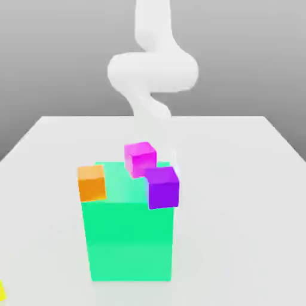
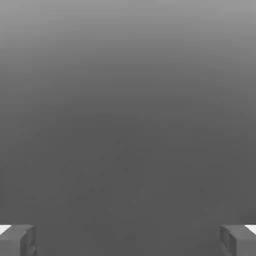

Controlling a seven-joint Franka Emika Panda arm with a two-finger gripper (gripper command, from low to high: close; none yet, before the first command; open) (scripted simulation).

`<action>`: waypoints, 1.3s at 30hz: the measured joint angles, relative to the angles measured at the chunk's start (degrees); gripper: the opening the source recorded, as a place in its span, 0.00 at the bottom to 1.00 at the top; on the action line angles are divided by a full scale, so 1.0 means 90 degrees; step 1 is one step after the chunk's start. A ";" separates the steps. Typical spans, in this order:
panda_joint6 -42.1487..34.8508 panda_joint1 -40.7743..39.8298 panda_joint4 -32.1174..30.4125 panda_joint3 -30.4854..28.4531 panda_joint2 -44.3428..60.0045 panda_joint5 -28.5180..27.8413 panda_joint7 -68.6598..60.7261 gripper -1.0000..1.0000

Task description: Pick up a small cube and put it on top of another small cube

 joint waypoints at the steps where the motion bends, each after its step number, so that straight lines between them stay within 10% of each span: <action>1: 0.0053 -0.0042 0.0036 -0.0069 0.0250 0.0014 0.0016 0.50; 35: 0.2027 -0.2116 0.1246 -0.1343 0.8153 0.1654 -0.0413 0.50; 36: 0.2166 -0.2175 0.1291 -0.1273 0.8343 0.1721 -0.0459 0.00; 39: 0.2165 -0.2175 0.1292 -0.1272 0.8342 0.1725 -0.0462 0.00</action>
